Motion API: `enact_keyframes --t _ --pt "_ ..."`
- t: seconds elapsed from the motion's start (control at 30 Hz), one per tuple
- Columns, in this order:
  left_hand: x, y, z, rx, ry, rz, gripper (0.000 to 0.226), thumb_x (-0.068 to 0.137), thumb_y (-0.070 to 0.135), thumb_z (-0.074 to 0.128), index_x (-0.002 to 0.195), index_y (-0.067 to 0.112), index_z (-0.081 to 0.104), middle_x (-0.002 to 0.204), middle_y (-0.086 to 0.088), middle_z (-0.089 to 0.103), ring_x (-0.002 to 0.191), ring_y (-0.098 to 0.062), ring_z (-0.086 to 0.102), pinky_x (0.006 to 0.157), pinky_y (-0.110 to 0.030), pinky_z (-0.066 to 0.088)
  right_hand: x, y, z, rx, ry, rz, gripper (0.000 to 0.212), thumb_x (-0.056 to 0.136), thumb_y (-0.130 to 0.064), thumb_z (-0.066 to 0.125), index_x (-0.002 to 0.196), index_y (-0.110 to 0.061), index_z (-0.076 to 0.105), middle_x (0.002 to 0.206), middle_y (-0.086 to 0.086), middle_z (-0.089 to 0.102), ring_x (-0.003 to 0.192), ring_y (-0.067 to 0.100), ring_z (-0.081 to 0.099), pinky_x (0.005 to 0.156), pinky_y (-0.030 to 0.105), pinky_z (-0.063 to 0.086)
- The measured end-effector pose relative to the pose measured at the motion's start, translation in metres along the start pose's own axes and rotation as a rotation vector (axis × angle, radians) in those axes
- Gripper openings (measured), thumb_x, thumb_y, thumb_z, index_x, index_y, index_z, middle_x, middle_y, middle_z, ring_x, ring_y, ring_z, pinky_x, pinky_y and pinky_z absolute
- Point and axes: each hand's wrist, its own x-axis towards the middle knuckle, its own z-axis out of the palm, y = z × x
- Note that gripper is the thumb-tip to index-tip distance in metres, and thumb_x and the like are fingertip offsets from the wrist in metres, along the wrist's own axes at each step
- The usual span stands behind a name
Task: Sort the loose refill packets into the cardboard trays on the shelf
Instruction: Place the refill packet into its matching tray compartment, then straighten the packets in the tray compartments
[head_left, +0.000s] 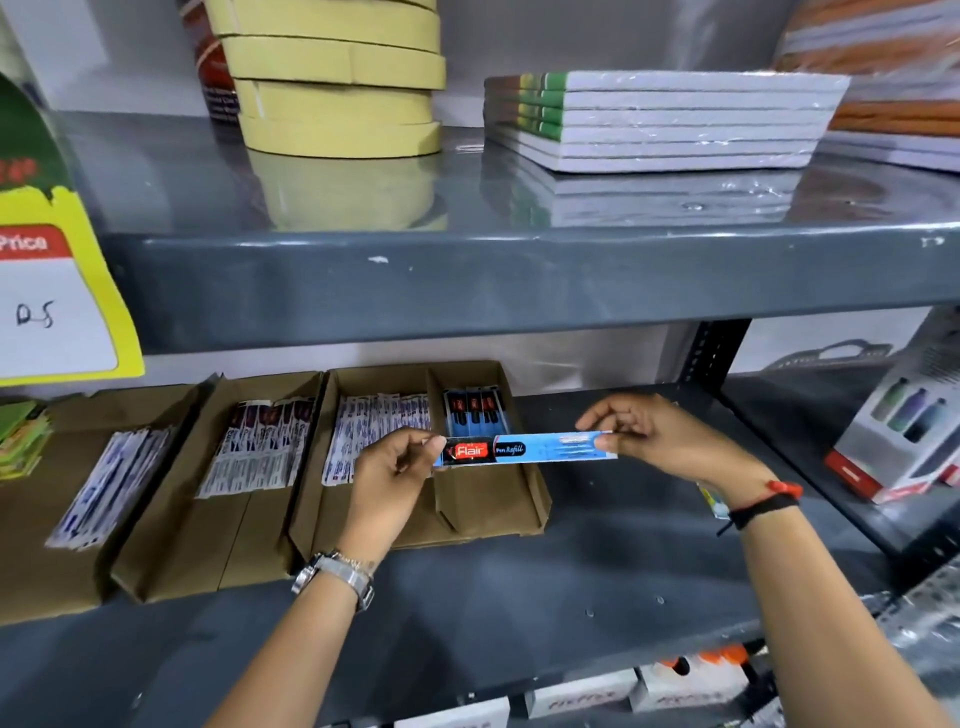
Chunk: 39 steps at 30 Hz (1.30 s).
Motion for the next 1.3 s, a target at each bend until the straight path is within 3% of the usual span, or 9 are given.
enact_keyframes --t 0.13,0.3,0.47,0.53,0.67,0.83,0.93,1.03,1.3 --pt "-0.012 -0.009 -0.002 0.005 -0.004 -0.015 0.012 0.088 0.035 0.053 0.099 0.031 0.058 0.096 0.008 0.065 0.086 0.0 0.058 0.081 -0.02 0.044 -0.003 0.011 0.01 0.142 0.104 0.048 0.032 0.086 0.009 0.051 0.077 -0.022 0.055 0.066 0.001 0.053 0.046 -0.008 0.052 0.046 0.003 0.04" --pt "-0.044 -0.065 -0.009 0.633 -0.219 -0.074 0.087 0.078 0.07 0.015 0.138 0.009 0.029 0.133 -0.021 0.047 0.12 -0.033 0.046 0.097 -0.041 0.039 0.024 0.024 0.056 0.379 0.329 0.223 0.028 0.088 0.009 0.046 0.104 -0.011 0.056 0.073 0.003 0.057 0.06 0.008 0.052 0.043 0.003 0.042" --pt "-0.058 -0.1 -0.007 0.903 -0.376 -0.067 0.089 0.086 0.064 0.002 0.119 0.0 0.054 0.126 -0.018 0.055 0.112 -0.033 0.055 0.092 -0.046 0.04 0.063 0.015 0.1 0.233 0.452 0.253 0.024 0.087 0.0 0.054 0.107 0.0 0.066 0.113 0.02 0.068 0.092 0.027 0.066 0.082 0.026 0.053" --pt "-0.057 -0.105 -0.006 0.92 -0.395 -0.078 0.084 0.088 0.061 0.006 0.116 0.0 0.057 0.122 -0.019 0.058 0.109 -0.034 0.057 0.087 -0.048 0.043 0.073 0.005 0.111 0.119 0.438 0.229 0.025 0.088 -0.005 0.055 0.109 0.002 0.066 0.116 0.02 0.067 0.109 0.028 0.062 0.094 0.027 0.046" --pt "-0.056 -0.108 -0.007 0.934 -0.377 -0.026 0.084 0.086 0.062 0.006 0.118 0.002 0.056 0.125 -0.017 0.057 0.113 -0.032 0.053 0.091 -0.046 0.04 0.096 -0.001 0.124 0.024 0.374 0.274 0.022 0.089 -0.002 0.05 0.101 0.008 0.065 0.11 0.024 0.067 0.107 0.031 0.061 0.072 0.015 0.041" --pt "-0.056 -0.111 -0.008 0.898 -0.388 0.026 0.089 0.083 0.067 0.004 0.124 0.003 0.051 0.132 -0.016 0.051 0.121 -0.03 0.047 0.099 -0.045 0.03 0.117 0.007 0.126 -0.169 0.274 0.338 0.024 0.089 0.002 0.042 0.101 0.005 0.063 0.111 0.022 0.065 0.099 0.032 0.064 0.079 0.029 0.052" --pt "-0.056 -0.106 -0.009 0.747 -0.29 0.038 0.098 0.072 0.078 0.004 0.138 0.011 0.031 0.144 -0.01 0.034 0.133 -0.023 0.028 0.107 -0.032 0.014 0.116 0.006 0.117 -0.277 0.314 0.335 0.029 0.089 0.007 0.035 0.102 0.005 0.062 0.109 0.022 0.065 0.101 0.035 0.063 0.085 0.037 0.053" --pt "-0.048 -0.084 -0.01 0.484 -0.088 -0.022 0.081 0.079 0.072 0.025 0.138 0.017 0.03 0.142 -0.009 0.038 0.127 -0.023 0.037 0.1 -0.029 0.027 0.118 0.009 0.1 -0.459 0.287 0.247 0.028 0.089 0.002 0.04 0.106 -0.001 0.062 0.111 0.021 0.067 0.102 0.035 0.063 0.087 0.04 0.054" --pt "0.059 -0.049 0.032 1.001 -0.318 0.236 0.074 0.083 0.049 0.054 0.141 0.018 0.019 0.152 -0.001 0.016 0.138 -0.02 0.008 0.109 -0.044 -0.01 0.12 0.029 0.099 -0.875 -0.067 0.005 0.05 0.08 -0.044 0.06 0.124 -0.022 0.056 0.138 0.006 0.051 0.136 0.025 0.03 0.11 0.063 -0.009"
